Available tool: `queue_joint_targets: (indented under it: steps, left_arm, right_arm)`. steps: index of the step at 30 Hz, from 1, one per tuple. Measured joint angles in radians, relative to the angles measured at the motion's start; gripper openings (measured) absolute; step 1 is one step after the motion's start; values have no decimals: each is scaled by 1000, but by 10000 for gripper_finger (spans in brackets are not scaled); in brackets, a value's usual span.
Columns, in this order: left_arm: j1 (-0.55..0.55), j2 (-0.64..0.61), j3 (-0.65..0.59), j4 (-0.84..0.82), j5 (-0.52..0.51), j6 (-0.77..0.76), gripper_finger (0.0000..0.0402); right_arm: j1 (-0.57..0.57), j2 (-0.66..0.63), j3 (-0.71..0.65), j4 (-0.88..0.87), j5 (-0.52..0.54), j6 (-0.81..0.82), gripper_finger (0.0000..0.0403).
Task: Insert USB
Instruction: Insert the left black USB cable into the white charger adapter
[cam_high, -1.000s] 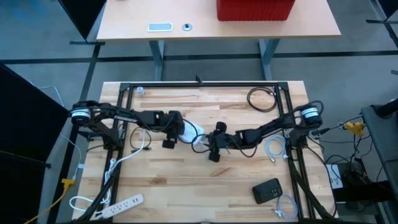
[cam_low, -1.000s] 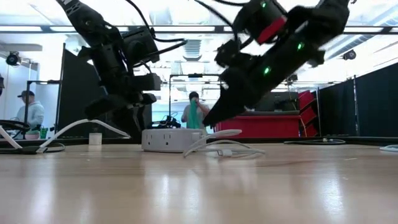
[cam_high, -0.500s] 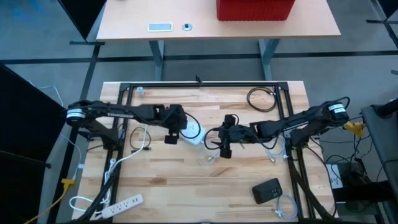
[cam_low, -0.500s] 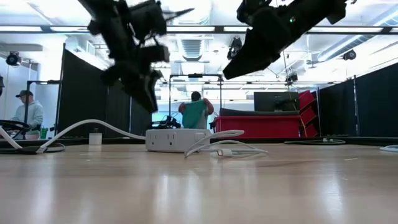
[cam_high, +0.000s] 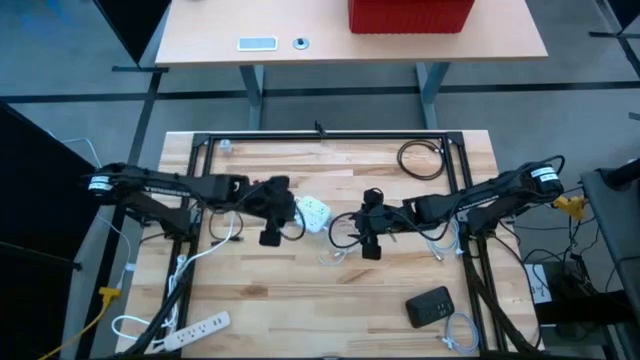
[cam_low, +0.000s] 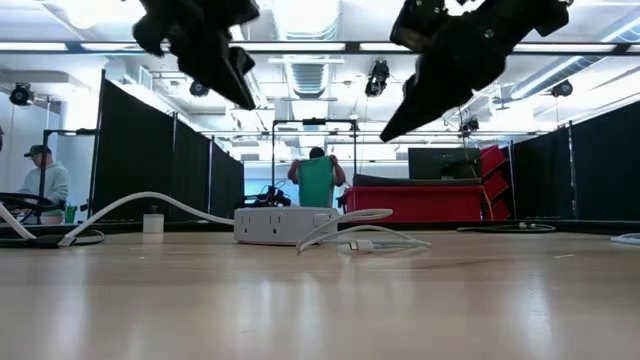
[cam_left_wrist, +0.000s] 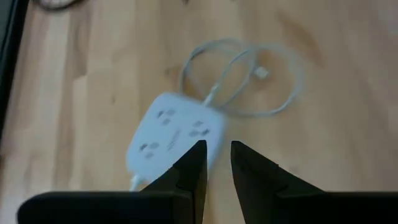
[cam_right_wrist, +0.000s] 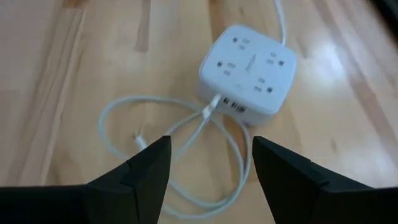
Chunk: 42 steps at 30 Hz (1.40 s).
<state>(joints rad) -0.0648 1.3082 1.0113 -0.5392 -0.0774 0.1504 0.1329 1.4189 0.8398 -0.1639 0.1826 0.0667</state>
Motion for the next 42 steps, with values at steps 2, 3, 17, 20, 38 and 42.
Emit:
queue_joint_targets:
  steps: [2,3,17,20,38,42]
  left_arm:
    - [-45,-7,-6,46,1,-13,61]
    - [-68,-7,-10,73,1,-17,61]
    - [-270,3,-112,430,-31,-106,62]
    - [-273,-2,-113,355,-69,-215,62]
    - [-215,37,-128,-486,-58,-910,82]
    - [-141,42,-169,-521,33,-900,108]
  right_arm:
    - [0,-5,0,-44,-28,24,208]
    - [0,-10,0,-71,-44,41,208]
    - [57,-31,0,-538,-192,335,206]
    - [87,-31,0,-496,-183,327,204]
    - [100,-29,0,-303,-129,220,199]
    - [103,-28,0,-270,-129,230,199]
